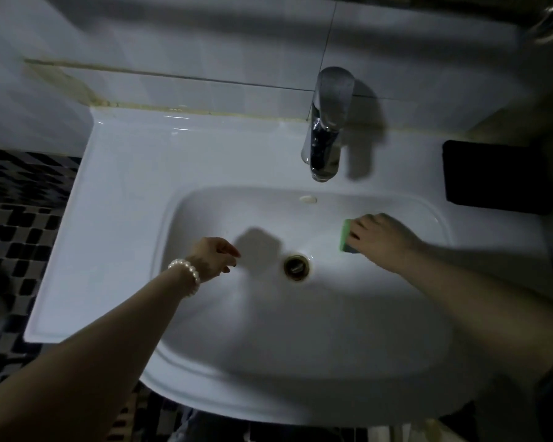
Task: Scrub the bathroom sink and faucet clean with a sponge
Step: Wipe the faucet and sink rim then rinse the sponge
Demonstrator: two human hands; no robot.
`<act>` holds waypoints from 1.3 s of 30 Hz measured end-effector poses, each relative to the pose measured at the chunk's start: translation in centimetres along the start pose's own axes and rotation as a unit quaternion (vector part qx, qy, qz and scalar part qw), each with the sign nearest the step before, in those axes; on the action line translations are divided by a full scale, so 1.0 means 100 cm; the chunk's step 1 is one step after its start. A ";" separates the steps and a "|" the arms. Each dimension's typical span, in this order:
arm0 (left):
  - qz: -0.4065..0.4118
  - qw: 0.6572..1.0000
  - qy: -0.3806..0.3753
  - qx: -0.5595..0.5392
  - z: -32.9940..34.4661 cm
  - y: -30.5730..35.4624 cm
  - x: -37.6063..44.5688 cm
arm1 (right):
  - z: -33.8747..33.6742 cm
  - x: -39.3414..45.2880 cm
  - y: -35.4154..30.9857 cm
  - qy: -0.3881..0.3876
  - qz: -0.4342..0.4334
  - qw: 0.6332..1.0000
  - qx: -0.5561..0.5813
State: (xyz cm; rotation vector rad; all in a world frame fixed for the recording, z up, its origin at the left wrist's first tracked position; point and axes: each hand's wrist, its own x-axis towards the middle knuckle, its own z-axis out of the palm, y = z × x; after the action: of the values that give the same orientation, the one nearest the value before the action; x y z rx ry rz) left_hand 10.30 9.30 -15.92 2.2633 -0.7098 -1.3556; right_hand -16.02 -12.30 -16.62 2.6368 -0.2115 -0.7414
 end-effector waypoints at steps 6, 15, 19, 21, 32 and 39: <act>-0.028 0.996 -0.079 0.027 0.009 -0.001 -0.011 | 0.006 -0.055 -0.074 -0.111 0.255 0.921 0.275; 0.010 0.999 -0.041 0.009 -0.007 0.006 -0.021 | -0.077 0.022 -0.198 -0.127 0.218 0.749 0.613; 0.056 0.997 0.044 0.012 -0.024 0.001 -0.027 | -0.127 0.070 -0.225 -0.002 0.141 0.648 0.749; 0.064 0.994 0.083 -0.027 -0.029 -0.001 -0.029 | -0.142 0.089 -0.233 0.059 0.152 0.636 0.754; 0.059 0.984 0.149 -0.079 -0.029 -0.015 -0.020 | -0.104 0.156 -0.155 0.146 0.281 0.767 0.558; 0.038 0.994 0.082 -0.058 -0.030 -0.018 -0.023 | -0.045 0.101 -0.129 0.047 0.499 0.716 0.486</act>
State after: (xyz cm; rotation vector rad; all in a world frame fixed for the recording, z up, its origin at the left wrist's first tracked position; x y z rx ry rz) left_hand 12.47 12.42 -14.04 2.2022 -0.6370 -1.1303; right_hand -4.61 -1.54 -23.11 2.6516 -2.2950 -0.0375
